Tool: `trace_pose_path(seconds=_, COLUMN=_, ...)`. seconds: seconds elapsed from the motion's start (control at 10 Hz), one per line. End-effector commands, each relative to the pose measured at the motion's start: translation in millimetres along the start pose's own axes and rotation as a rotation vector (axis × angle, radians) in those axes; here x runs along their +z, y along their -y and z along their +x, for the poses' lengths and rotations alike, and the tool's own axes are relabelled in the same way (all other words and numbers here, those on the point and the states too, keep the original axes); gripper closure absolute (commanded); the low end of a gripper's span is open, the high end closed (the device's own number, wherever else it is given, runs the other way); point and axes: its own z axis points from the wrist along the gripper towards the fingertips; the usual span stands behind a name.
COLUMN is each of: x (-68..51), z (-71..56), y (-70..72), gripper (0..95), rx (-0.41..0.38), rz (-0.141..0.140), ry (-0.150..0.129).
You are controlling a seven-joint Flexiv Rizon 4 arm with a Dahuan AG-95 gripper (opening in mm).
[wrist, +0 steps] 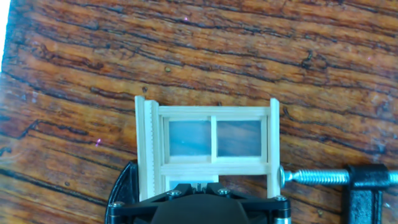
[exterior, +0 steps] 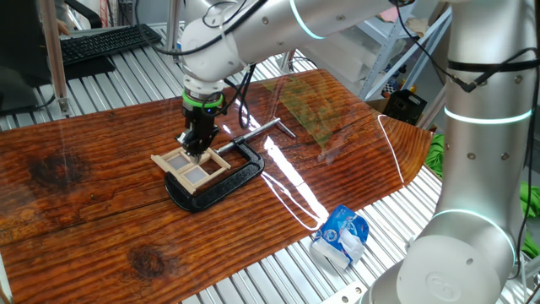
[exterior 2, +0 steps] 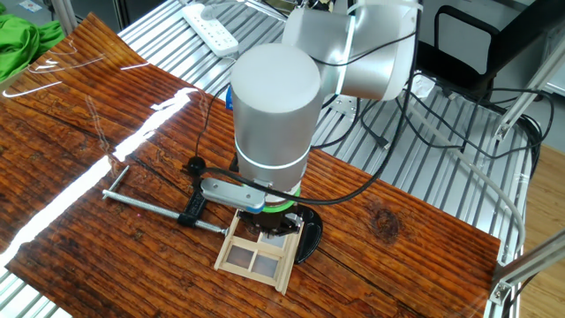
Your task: Close a sliding window
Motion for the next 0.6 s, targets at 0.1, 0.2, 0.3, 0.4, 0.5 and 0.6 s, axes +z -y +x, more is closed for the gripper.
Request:
trace_pose_path(seconds=0.1, x=2.8, z=-3.1, y=0.5, gripper=95.0, rx=0.001, rz=0.001, ry=0.0)
trace_pose_path(seconds=0.2, x=4.8, z=-3.9, y=0.4, gripper=95.0, rx=0.001, rz=0.001, ry=-0.001)
trace_pose_path(seconds=0.3, x=6.8, z=-4.8, y=0.5, gripper=95.0, rx=0.001, rz=0.001, ry=-0.002)
trace_pose_path(seconds=0.4, x=8.8, z=-5.6, y=0.6, gripper=95.0, rx=0.001, rz=0.001, ry=-0.002)
trace_pose_path(seconds=0.5, x=9.9, z=-6.0, y=0.9, gripper=95.0, rx=0.001, rz=0.001, ry=-0.002)
trace_pose_path(seconds=0.6, x=11.2, z=-6.3, y=1.6, gripper=95.0, rx=0.001, rz=0.001, ry=-0.003)
